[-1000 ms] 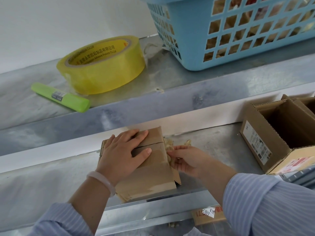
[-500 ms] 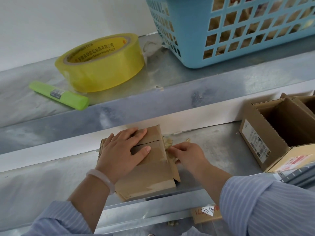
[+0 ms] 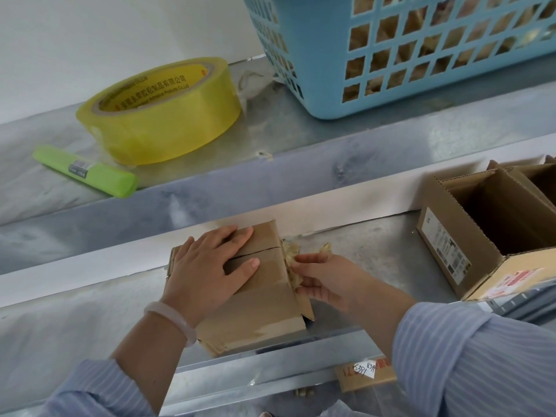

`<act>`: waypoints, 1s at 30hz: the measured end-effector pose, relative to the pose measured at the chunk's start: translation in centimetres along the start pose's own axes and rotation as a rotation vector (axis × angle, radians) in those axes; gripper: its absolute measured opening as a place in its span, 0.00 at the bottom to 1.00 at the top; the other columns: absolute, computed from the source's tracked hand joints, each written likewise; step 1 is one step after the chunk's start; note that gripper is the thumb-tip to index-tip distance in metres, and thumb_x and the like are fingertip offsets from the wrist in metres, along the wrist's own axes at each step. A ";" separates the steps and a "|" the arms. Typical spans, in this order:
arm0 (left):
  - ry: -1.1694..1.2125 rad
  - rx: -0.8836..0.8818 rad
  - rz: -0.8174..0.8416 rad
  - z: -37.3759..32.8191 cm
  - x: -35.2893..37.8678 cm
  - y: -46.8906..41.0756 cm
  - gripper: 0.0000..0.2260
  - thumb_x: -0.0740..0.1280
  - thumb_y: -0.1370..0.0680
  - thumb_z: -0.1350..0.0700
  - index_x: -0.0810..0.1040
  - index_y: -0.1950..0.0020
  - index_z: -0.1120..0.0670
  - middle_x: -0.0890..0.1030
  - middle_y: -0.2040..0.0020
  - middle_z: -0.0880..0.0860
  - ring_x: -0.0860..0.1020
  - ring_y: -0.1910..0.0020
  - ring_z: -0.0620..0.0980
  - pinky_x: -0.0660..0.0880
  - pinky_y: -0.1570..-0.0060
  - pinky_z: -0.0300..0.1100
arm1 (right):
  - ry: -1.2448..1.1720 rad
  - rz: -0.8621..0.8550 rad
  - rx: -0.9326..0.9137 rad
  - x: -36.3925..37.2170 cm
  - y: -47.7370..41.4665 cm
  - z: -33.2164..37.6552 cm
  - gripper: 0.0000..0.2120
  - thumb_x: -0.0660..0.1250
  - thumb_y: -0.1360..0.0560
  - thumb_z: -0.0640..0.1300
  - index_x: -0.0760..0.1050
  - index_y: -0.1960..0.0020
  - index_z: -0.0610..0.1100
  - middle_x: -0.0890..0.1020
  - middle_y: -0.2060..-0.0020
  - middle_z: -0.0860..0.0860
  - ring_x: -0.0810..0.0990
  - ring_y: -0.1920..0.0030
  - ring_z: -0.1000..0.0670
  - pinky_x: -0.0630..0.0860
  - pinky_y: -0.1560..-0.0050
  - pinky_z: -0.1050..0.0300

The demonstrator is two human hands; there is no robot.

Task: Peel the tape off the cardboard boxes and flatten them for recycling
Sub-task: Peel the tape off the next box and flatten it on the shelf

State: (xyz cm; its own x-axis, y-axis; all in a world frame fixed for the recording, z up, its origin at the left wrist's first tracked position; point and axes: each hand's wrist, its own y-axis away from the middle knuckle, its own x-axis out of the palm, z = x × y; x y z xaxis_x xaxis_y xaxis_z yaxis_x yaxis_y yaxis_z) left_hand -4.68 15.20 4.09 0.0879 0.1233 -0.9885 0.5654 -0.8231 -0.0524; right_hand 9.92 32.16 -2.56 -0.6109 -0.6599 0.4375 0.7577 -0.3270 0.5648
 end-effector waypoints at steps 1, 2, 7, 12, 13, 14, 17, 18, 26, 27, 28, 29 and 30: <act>0.000 0.000 -0.002 0.0 0.0 0.0 0.32 0.43 0.29 0.27 0.59 0.27 0.32 0.63 0.27 0.38 0.61 0.29 0.44 0.53 0.26 0.50 | 0.024 0.018 0.031 0.0 -0.1 0.2 0.17 0.73 0.28 0.36 0.76 0.41 0.37 0.82 0.53 0.40 0.80 0.56 0.46 0.82 0.54 0.51; 0.003 0.000 -0.004 0.1 0.0 0.0 0.32 0.43 0.29 0.27 0.59 0.27 0.32 0.63 0.27 0.37 0.62 0.29 0.44 0.53 0.26 0.50 | 0.054 0.038 0.058 -0.1 -0.2 0.4 0.14 0.73 0.27 0.36 0.77 0.42 0.36 0.82 0.56 0.41 0.79 0.58 0.47 0.82 0.56 0.52; 0.004 0.005 0.002 0.0 0.0 0.2 0.31 0.43 0.29 0.26 0.59 0.27 0.32 0.63 0.27 0.37 0.62 0.29 0.44 0.52 0.26 0.50 | 0.138 0.044 0.104 -0.3 -0.7 0.6 0.09 0.72 0.27 0.34 0.77 0.48 0.37 0.82 0.62 0.44 0.80 0.63 0.48 0.83 0.60 0.53; -0.001 -0.011 0.015 0.1 -0.1 0.0 0.31 0.43 0.29 0.26 0.58 0.27 0.31 0.61 0.27 0.36 0.60 0.28 0.43 0.51 0.26 0.49 | 0.276 -0.228 0.020 -2.4 -1.0 -0.8 0.09 0.74 0.29 0.33 0.76 0.52 0.38 0.78 0.69 0.47 0.78 0.70 0.52 0.80 0.66 0.57; -0.002 -0.011 0.017 0.1 -0.1 0.0 0.31 0.43 0.29 0.26 0.58 0.27 0.31 0.61 0.26 0.37 0.60 0.28 0.43 0.51 0.26 0.49 | 0.278 -0.276 -0.007 -2.9 -1.0 -0.8 0.09 0.74 0.29 0.34 0.77 0.52 0.38 0.79 0.69 0.47 0.78 0.71 0.53 0.79 0.68 0.59; -0.002 -0.011 0.018 0.1 -0.1 0.0 0.31 0.43 0.29 0.26 0.58 0.27 0.31 0.61 0.26 0.37 0.60 0.28 0.43 0.51 0.26 0.49 | 0.292 -0.322 -0.041 -3.5 -1.1 -0.7 0.09 0.74 0.29 0.35 0.77 0.51 0.40 0.80 0.68 0.47 0.79 0.71 0.53 0.79 0.70 0.60; 0.006 -0.014 0.023 -0.1 -0.2 0.0 0.31 0.43 0.29 0.25 0.58 0.27 0.31 0.61 0.26 0.37 0.59 0.28 0.42 0.50 0.26 0.49 | 0.369 -0.452 -0.168 -4.7 -1.4 -0.4 0.11 0.74 0.28 0.36 0.77 0.48 0.43 0.83 0.61 0.44 0.83 0.66 0.51 0.83 0.64 0.56; 0.010 -0.014 0.025 -0.1 -0.3 0.0 0.32 0.42 0.29 0.25 0.58 0.27 0.31 0.61 0.26 0.37 0.59 0.28 0.42 0.50 0.26 0.49 | 0.375 -0.495 -0.204 -5.0 -1.5 -0.2 0.11 0.73 0.28 0.36 0.77 0.48 0.43 0.83 0.59 0.44 0.84 0.65 0.51 0.83 0.62 0.54; 0.052 -0.038 0.018 -0.3 -0.4 0.2 0.33 0.48 0.29 0.26 0.55 0.25 0.35 0.64 0.27 0.39 0.62 0.28 0.45 0.51 0.26 0.48 | 0.386 -0.524 -0.353 -4.9 -0.4 1.0 0.16 0.72 0.26 0.39 0.73 0.41 0.47 0.82 0.54 0.47 0.85 0.58 0.49 0.83 0.53 0.50; 0.103 -0.049 0.016 -0.2 -0.5 0.3 0.33 0.51 0.28 0.28 0.55 0.25 0.35 0.66 0.28 0.39 0.64 0.29 0.46 0.53 0.27 0.48 | 0.437 -0.521 -0.387 -4.2 -0.2 1.1 0.13 0.71 0.25 0.41 0.75 0.42 0.47 0.82 0.55 0.49 0.84 0.57 0.50 0.83 0.52 0.49; 0.195 -0.069 0.001 -0.2 -0.8 0.3 0.31 0.54 0.28 0.29 0.57 0.26 0.35 0.67 0.32 0.37 0.66 0.32 0.46 0.58 0.28 0.47 | 0.474 -0.512 -0.428 -3.3 0.2 1.3 0.09 0.70 0.24 0.44 0.77 0.45 0.48 0.83 0.56 0.51 0.83 0.56 0.50 0.82 0.52 0.48; 0.316 -0.096 -0.034 -0.1 -1.0 0.4 0.28 0.57 0.27 0.31 0.61 0.28 0.34 0.68 0.35 0.35 0.67 0.34 0.43 0.62 0.32 0.43 | 0.499 -0.483 -0.471 -2.3 0.5 1.4 0.05 0.69 0.24 0.46 0.78 0.48 0.50 0.83 0.58 0.53 0.83 0.57 0.51 0.82 0.51 0.48; 0.435 -0.122 -0.096 0.1 -1.3 0.6 0.24 0.60 0.26 0.34 0.65 0.30 0.34 0.69 0.38 0.34 0.67 0.37 0.38 0.64 0.37 0.35 | 0.529 -0.434 -0.506 -1.2 0.9 1.6 0.02 0.68 0.24 0.48 0.79 0.52 0.53 0.84 0.60 0.55 0.83 0.57 0.52 0.82 0.51 0.48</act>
State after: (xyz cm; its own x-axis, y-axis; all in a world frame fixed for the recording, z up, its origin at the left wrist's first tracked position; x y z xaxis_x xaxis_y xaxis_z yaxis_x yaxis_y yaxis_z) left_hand -4.53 14.52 5.30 0.3517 0.4381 -0.8273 0.6781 -0.7285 -0.0976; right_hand 10.95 33.70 -1.48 -0.7787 -0.5942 -0.2014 0.5696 -0.8041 0.1704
